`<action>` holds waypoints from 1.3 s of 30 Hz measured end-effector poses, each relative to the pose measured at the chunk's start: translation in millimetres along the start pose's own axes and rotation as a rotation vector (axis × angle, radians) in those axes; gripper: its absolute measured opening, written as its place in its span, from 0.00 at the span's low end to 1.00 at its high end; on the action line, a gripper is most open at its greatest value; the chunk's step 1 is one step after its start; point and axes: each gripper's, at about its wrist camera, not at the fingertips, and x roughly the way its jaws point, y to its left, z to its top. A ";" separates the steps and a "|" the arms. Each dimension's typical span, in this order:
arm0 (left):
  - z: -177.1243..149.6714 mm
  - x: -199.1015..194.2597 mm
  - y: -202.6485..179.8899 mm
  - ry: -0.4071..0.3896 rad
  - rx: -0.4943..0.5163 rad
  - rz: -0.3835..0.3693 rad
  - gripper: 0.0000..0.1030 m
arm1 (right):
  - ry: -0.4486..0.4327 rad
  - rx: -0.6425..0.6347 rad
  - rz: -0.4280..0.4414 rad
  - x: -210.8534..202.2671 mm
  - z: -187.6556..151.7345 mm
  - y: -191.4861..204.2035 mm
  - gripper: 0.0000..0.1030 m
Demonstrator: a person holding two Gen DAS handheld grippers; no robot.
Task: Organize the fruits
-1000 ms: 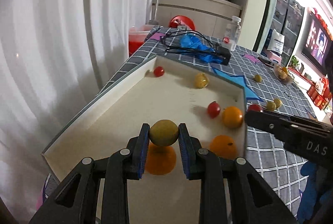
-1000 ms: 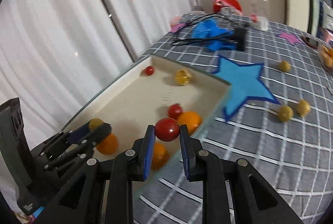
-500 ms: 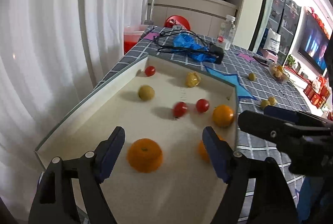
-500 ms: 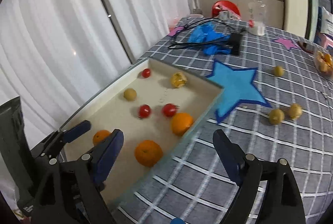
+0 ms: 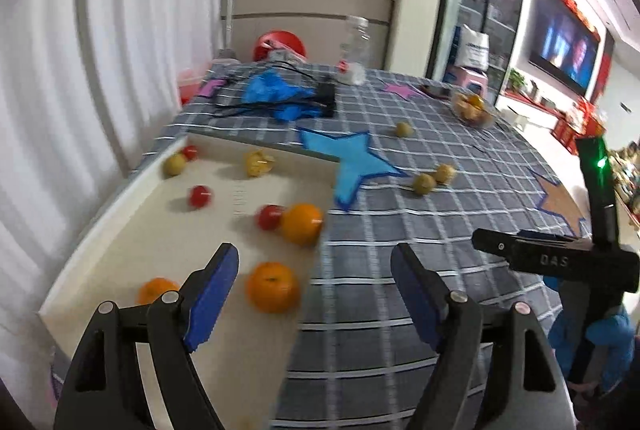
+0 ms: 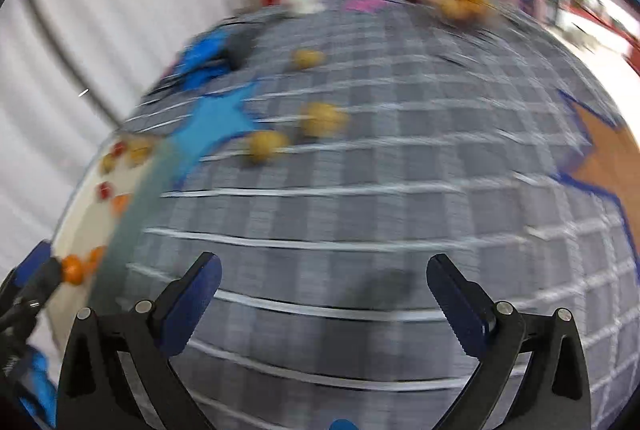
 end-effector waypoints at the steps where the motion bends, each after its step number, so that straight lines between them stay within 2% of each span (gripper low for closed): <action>1: 1.9 2.9 -7.3 0.013 0.009 -0.016 0.79 | -0.004 0.018 -0.029 -1.3 -1.2 -12.6 1.00; 3: 6.9 10.0 -20.1 0.030 0.029 -0.035 0.79 | -0.034 0.044 -0.098 -8.6 -5.1 -38.7 1.00; 6: 16.8 22.8 -40.3 0.046 0.070 -0.039 0.79 | -0.066 0.059 -0.141 -17.7 -11.3 -58.2 1.00; 9: 27.4 45.4 -56.0 0.088 0.086 -0.055 0.79 | -0.098 0.010 -0.159 -19.7 -17.6 -58.4 1.00; 12: 36.0 73.7 -70.0 0.134 0.095 -0.030 0.79 | -0.062 -0.053 -0.239 -13.3 -18.7 -48.1 1.00; 18: 51.8 123.8 -96.7 0.226 0.087 -0.038 0.79 | -0.067 -0.048 -0.220 -8.2 -18.8 -46.8 1.00; 21: 57.7 143.7 -111.1 0.229 0.121 0.016 0.78 | -0.067 -0.048 -0.220 -8.2 -18.9 -46.9 1.00; 22: 58.4 148.2 -112.6 0.230 0.125 0.026 0.77 | -0.067 -0.048 -0.220 -8.5 -18.9 -47.3 1.00; 26: 62.0 170.3 -112.4 0.272 0.093 0.023 0.56 | -0.067 -0.047 -0.219 -8.3 -19.0 -47.0 1.00; 27: 63.6 171.5 -111.2 0.262 0.082 0.023 0.44 | -0.068 -0.047 -0.219 -8.4 -19.0 -47.3 1.00; 28: 64.3 171.8 -111.4 0.263 0.085 0.022 0.40 | -0.068 -0.047 -0.219 -8.4 -19.0 -47.2 1.00; 29: 64.3 170.9 -111.0 0.265 0.090 0.017 0.28 | -0.068 -0.047 -0.219 -8.4 -19.1 -47.1 1.00; 34: 46.9 148.5 -96.5 0.258 0.067 -0.012 0.29 | -0.065 -0.050 -0.225 -6.9 -18.2 -46.7 1.00; 39: 8.2 107.2 -78.3 0.195 0.071 0.005 0.29 | -0.060 -0.057 -0.235 -5.5 -17.5 -44.8 1.00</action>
